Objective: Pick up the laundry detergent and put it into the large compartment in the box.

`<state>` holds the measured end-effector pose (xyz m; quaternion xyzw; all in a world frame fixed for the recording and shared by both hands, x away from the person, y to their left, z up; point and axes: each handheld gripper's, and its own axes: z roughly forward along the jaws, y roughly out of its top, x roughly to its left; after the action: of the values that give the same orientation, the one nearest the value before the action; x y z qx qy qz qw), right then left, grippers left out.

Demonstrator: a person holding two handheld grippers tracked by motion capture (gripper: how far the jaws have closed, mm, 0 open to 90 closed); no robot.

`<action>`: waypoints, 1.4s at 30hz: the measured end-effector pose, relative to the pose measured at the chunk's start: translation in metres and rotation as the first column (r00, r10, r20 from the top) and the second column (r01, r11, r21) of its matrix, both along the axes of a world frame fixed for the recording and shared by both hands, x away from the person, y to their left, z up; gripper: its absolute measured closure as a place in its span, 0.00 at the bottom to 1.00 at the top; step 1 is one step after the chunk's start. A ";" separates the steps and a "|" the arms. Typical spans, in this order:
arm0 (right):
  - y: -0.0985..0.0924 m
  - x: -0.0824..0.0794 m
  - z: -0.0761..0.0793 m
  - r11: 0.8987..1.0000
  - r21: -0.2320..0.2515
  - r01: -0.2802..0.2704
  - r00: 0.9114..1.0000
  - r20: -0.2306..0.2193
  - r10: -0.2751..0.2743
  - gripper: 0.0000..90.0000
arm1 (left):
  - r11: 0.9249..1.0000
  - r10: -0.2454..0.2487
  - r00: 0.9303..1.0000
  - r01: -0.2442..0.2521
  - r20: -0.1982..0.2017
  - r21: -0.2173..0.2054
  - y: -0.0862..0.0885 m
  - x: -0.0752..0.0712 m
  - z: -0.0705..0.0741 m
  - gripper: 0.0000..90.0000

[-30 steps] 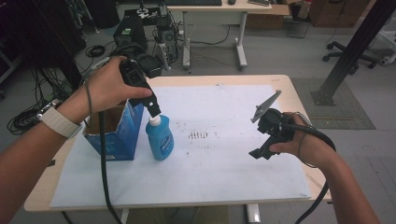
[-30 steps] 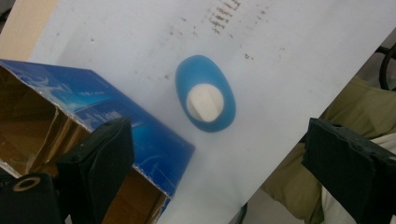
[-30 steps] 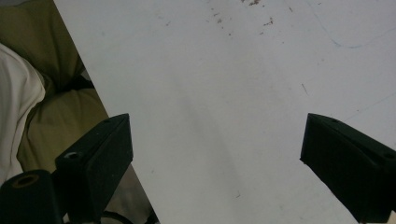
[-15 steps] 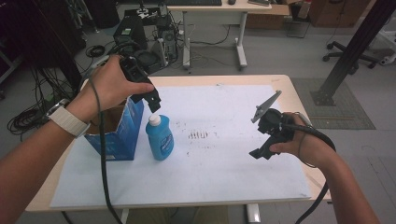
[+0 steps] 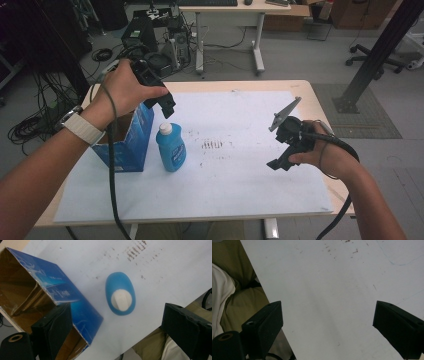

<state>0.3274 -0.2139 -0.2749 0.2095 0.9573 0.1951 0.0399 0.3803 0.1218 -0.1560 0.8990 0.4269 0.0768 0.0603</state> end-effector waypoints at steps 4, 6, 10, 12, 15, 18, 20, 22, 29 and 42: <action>0.001 0.000 0.000 1.000 0.000 -0.002 1.000 -0.001 0.002 0.10 | 1.000 0.012 1.000 -0.012 -0.010 0.002 0.001 0.003 -0.003 0.11; 0.001 0.000 0.000 1.000 -0.001 -0.004 1.000 0.000 0.004 0.10 | 1.000 0.017 1.000 -0.017 -0.014 0.001 0.001 0.004 -0.005 0.11; 0.001 0.000 0.000 1.000 0.004 -0.003 1.000 -0.001 0.003 0.10 | 1.000 0.026 0.999 -0.026 -0.026 -0.003 0.001 0.006 -0.008 0.11; 0.001 0.001 -0.001 1.000 0.003 0.000 1.000 -0.002 0.000 0.10 | 0.999 0.034 0.999 -0.034 -0.027 -0.004 0.001 0.007 -0.009 0.11; 0.001 0.001 -0.001 1.000 0.004 -0.001 1.000 -0.002 0.001 0.10 | 0.999 0.047 0.999 -0.047 -0.020 0.000 0.001 0.007 -0.011 0.12; 0.001 0.001 -0.002 1.000 0.002 -0.001 1.000 -0.004 0.001 0.10 | 0.998 0.059 0.998 -0.059 -0.015 0.002 0.000 0.007 -0.012 0.12; 0.000 0.001 -0.003 1.000 0.003 -0.003 1.000 -0.004 0.003 0.10 | 0.998 0.066 0.998 -0.066 -0.015 0.002 -0.001 0.008 -0.013 0.12; 0.000 0.001 -0.003 1.000 0.004 -0.003 1.000 -0.004 0.004 0.10 | 0.997 0.071 0.997 -0.071 -0.019 -0.001 -0.002 0.008 -0.015 0.12; 0.000 0.001 -0.003 1.000 0.005 -0.004 1.000 -0.003 0.004 0.10 | 0.996 0.089 0.996 -0.089 -0.017 -0.010 -0.002 0.008 -0.022 0.11; 0.000 0.001 -0.005 1.000 0.005 -0.004 1.000 -0.007 0.004 0.10 | 0.990 0.134 0.991 -0.135 -0.015 -0.030 -0.003 0.009 -0.033 0.11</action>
<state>0.3281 -0.2140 -0.2797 0.2083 0.9574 0.1970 0.0357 0.3891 0.1185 -0.1889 0.8676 0.4881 0.0681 0.0663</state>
